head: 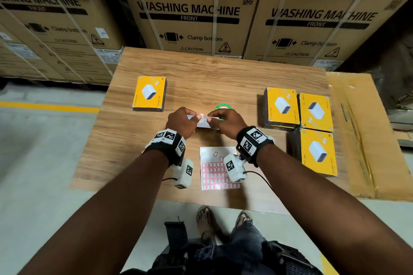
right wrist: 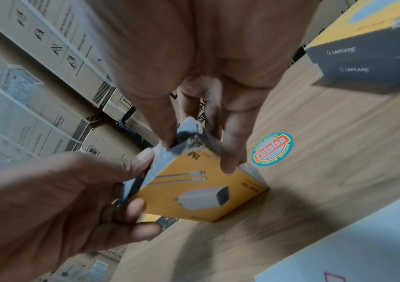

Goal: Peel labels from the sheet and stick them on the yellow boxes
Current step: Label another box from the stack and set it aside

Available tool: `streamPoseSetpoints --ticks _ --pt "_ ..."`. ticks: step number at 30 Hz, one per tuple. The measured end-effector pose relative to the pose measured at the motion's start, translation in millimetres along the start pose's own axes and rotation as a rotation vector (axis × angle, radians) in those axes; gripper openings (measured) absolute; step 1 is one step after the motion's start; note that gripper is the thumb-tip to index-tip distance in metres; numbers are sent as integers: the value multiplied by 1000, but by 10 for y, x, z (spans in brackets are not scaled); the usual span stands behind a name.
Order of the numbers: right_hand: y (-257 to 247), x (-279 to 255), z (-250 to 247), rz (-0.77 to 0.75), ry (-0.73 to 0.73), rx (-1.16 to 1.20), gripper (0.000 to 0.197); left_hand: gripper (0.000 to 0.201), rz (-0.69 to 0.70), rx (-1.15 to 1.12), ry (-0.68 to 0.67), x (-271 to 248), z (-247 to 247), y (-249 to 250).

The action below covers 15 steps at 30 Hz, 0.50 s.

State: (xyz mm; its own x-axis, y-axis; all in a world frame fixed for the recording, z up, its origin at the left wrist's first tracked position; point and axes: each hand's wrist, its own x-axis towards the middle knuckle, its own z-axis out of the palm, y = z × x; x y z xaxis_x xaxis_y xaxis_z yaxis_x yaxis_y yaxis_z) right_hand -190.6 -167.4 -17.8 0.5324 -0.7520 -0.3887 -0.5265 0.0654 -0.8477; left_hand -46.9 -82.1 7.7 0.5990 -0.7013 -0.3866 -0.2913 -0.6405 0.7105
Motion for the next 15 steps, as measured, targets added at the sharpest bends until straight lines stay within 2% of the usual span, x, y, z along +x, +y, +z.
streamPoseSetpoints --ticks 3,6,9,13,15 --pt "9 9 100 24 95 -7 36 17 12 24 -52 -7 -33 -7" --pt "6 -25 162 34 192 -8 39 21 27 25 -98 -33 -44 -18" --pt "49 -4 174 50 147 35 33 20 9 -37 -128 -78 -42 -25" --pt "-7 -41 123 128 25 230 5 21 -49 -118 -157 -109 -32 -24" --pt "6 -49 130 143 25 257 5 20 -79 -158 -163 -116 -17 -30"
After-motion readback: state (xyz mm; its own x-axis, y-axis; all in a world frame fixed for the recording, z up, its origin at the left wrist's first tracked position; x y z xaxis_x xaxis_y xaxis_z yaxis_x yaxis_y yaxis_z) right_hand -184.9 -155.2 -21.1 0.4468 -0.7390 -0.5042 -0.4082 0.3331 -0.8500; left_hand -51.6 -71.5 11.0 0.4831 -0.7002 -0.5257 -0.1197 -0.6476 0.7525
